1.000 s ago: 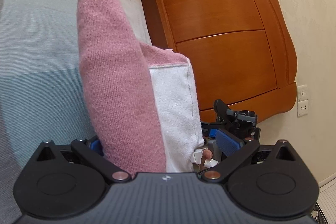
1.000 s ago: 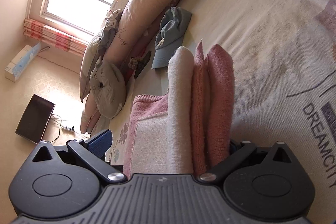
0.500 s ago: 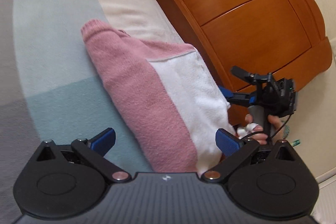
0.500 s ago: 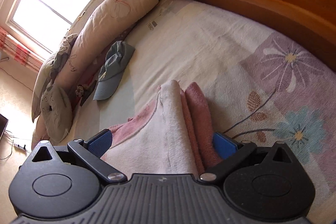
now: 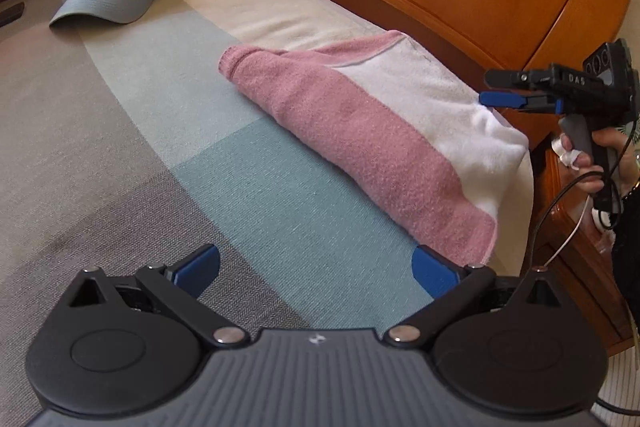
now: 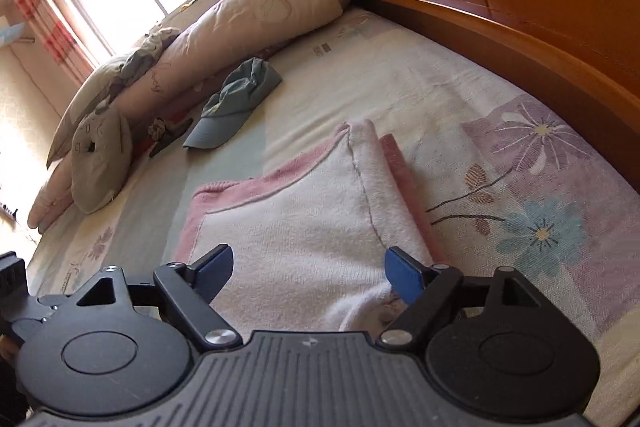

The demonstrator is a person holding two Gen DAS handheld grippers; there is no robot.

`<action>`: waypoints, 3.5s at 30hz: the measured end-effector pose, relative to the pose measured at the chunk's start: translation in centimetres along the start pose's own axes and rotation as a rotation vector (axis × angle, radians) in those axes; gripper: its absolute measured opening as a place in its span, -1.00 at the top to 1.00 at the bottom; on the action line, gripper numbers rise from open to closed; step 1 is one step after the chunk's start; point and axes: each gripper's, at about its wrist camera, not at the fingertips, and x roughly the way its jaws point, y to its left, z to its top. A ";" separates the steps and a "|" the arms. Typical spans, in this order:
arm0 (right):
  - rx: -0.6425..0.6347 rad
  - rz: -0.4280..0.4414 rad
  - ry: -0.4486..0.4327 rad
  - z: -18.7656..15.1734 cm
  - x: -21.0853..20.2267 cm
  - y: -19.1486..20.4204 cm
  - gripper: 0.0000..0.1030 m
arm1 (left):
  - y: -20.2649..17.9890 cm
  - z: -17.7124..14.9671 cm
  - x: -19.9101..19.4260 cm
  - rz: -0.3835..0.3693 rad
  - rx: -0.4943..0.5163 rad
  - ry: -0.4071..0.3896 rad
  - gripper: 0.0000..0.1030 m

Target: Fold clothes

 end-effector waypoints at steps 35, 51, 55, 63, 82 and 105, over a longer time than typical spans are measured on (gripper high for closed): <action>-0.314 -0.292 -0.025 -10.3 -0.6 12.8 -0.64 | -3.3 -7.0 -3.3 0.312 0.203 -0.031 -0.98; -0.226 -0.237 -0.027 -9.3 1.3 11.6 -0.68 | -2.9 -7.0 -3.0 0.315 0.178 -0.065 -0.98; -0.259 -0.274 -0.060 -8.0 2.3 12.7 -0.78 | -2.8 -7.2 -3.1 0.327 0.190 -0.062 -0.98; -0.307 -0.331 0.007 -6.2 6.8 12.1 -0.92 | -2.2 -7.0 -3.4 0.345 0.179 -0.061 -0.98; -0.180 -0.352 -0.127 0.9 9.4 6.8 -0.99 | 0.0 -5.8 -3.1 0.355 0.102 -0.072 -0.98; -0.167 -0.360 -0.108 -3.1 3.6 10.1 -1.00 | -2.6 -7.1 -7.7 0.383 0.063 -0.138 -0.98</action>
